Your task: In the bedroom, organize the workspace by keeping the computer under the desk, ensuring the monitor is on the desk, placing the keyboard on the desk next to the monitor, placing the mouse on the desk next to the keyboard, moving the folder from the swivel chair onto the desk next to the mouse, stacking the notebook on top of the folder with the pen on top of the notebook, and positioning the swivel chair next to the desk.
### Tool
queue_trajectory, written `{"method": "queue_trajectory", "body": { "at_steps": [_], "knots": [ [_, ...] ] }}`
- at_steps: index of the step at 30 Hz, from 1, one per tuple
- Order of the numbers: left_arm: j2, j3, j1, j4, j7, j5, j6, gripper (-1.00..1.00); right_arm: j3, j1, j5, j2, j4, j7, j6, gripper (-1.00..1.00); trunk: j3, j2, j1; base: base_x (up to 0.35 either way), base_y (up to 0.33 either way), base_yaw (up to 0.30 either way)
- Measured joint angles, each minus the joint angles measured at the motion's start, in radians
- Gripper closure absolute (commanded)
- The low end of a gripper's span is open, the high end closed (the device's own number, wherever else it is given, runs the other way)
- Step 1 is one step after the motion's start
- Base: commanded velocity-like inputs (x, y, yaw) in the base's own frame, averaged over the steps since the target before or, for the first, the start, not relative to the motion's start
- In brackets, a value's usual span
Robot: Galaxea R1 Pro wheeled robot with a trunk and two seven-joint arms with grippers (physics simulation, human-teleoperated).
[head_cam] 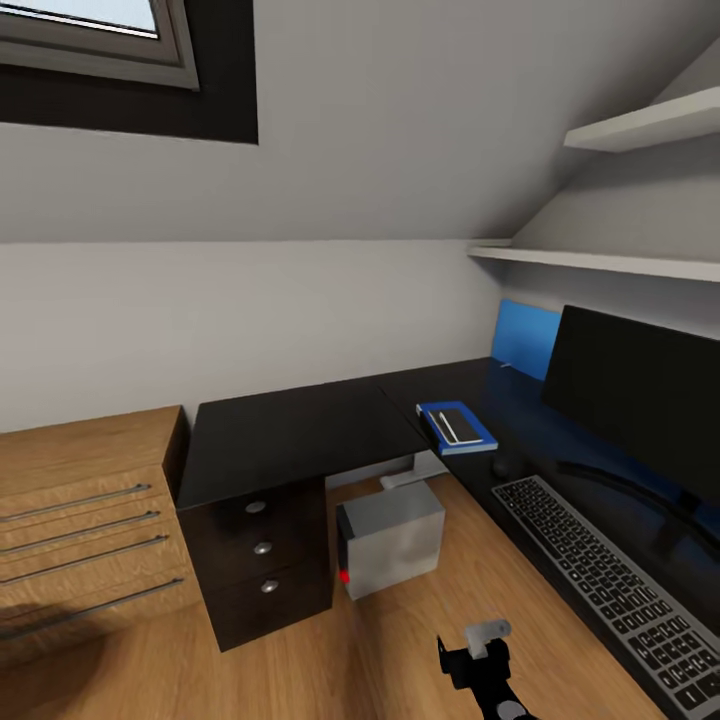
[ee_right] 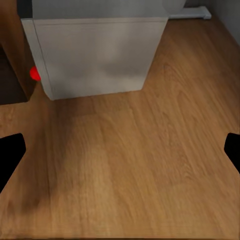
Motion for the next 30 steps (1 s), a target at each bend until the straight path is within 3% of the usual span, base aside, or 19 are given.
{"method": "queue_trajectory", "body": {
  "at_steps": [10,19,30],
  "knots": [
    [0.004,0.000,-0.004,0.052,0.000,0.036,-0.006,-1.00,0.000,0.026,-0.004,0.038,0.014,0.004,-0.091,-1.00,0.034,0.070,-0.038,0.000,0.000,0.187],
    [0.007,0.001,-0.004,0.077,0.001,0.037,-0.060,-1.00,-0.001,0.031,-0.006,0.044,0.016,0.001,-0.110,-1.00,0.063,0.133,-0.073,0.000,0.000,0.276],
    [0.005,0.000,-0.004,0.107,0.002,0.033,-0.080,-1.00,-0.001,0.032,-0.006,0.045,0.016,0.001,-0.110,-1.00,0.095,0.210,-0.115,0.000,0.000,0.280]
  ]
}}
